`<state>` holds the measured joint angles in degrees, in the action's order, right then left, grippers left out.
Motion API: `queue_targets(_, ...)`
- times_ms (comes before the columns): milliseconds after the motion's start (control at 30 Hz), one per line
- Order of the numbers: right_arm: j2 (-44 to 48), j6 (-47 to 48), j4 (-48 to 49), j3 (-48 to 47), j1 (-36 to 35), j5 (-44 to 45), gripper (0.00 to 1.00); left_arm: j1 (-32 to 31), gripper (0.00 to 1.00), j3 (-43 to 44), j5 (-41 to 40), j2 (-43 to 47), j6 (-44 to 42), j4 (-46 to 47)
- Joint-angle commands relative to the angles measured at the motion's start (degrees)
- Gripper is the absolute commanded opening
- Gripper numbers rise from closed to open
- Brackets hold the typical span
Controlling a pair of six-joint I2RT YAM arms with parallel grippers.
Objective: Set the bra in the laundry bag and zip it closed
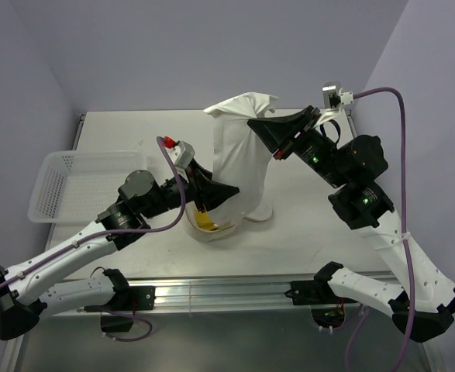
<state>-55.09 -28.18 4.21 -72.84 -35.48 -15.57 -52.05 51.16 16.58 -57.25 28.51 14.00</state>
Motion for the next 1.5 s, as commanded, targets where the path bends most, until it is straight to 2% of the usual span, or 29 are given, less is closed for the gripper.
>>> queue_targets(0, 0.51, 0.85, -1.56, -1.07, -0.37, 5.09, 0.00, -0.33, 0.31, 1.67, -0.41, 2.50, -0.30, 2.88)
queue_targets(100, -1.07, 1.81, -7.53, -3.52, -0.37, 7.39, 0.00, -0.42, 0.21, 2.37, 0.91, 3.55, -0.83, 0.42)
queue_targets(133, -1.51, 2.17, -9.98, -3.89, -0.37, 8.88, 0.03, -0.42, 0.18, 2.63, 1.17, 3.73, -1.35, -0.54)
queue_targets(167, -1.60, 2.34, -10.79, -3.98, -0.37, 9.42, 0.11, -0.42, 0.13, 2.72, 1.44, 3.99, -1.62, -1.25)
queue_targets(200, -1.60, 2.95, -12.02, -4.94, -0.29, 10.12, 0.24, -0.42, 0.09, 2.89, 1.96, 4.17, -1.97, -1.78)
queue_targets(233, -1.77, 4.44, -15.51, -5.81, -0.29, 12.04, 0.53, -0.42, 0.04, 3.24, 2.14, 4.69, -2.49, -3.09)
queue_targets(267, -1.51, 5.24, -16.94, -6.52, -0.20, 13.45, 0.65, -0.42, 0.02, 3.42, 2.49, 4.96, -2.76, -3.71)
queue_targets(333, -0.55, 8.82, -18.44, -7.05, -0.11, 14.52, 0.80, -0.42, 0.00, 3.77, 3.46, 5.66, -3.55, -4.85)
queue_targets(433, 1.65, 14.28, -18.97, -7.49, -0.20, 11.10, 0.84, -0.42, 0.00, 5.26, 6.26, 5.93, -4.69, -7.58)
queue_targets(533, 1.39, 19.73, -21.86, -10.04, -0.20, 3.12, 0.87, -0.42, 0.00, 7.02, 10.03, 5.66, -5.48, -10.04)
queue_targets(567, 0.52, 20.79, -22.83, -10.74, -0.20, -3.43, 0.88, -0.42, 0.00, 7.46, 10.75, 5.66, -5.75, -10.57)
queue_targets(700, -1.51, 27.55, -23.81, -10.14, -0.20, -20.67, 0.95, -0.42, 0.00, 10.45, 15.23, 4.44, -7.59, -16.26)
queue_targets(800, -2.21, 33.35, -23.11, -7.07, -0.20, -27.20, 0.98, -0.42, 0.00, 13.44, 18.40, 3.12, -9.79, -20.40)
queue_targets(967, -1.95, 38.81, -22.58, -3.46, -0.20, -32.41, 1.00, -0.42, 0.00, 16.69, 22.61, 2.06, -14.71, -29.63)
queue_targets(1167, -2.92, 40.58, -23.45, -1.17, -0.20, -37.85, 1.00, -0.42, 0.00, 17.49, 25.61, 1.18, -17.35, -32.72)
queue_targets(1400, -0.55, 35.05, -18.46, 4.54, -0.20, -44.97, 1.00, -0.42, 0.00, 15.99, 25.52, 2.59, -19.54, -31.66)
queue_targets(1467, 1.47, 31.98, -14.50, 7.08, -0.20, -46.12, 1.00, -0.42, 0.00, 15.73, 25.43, 2.59, -19.90, -31.93)
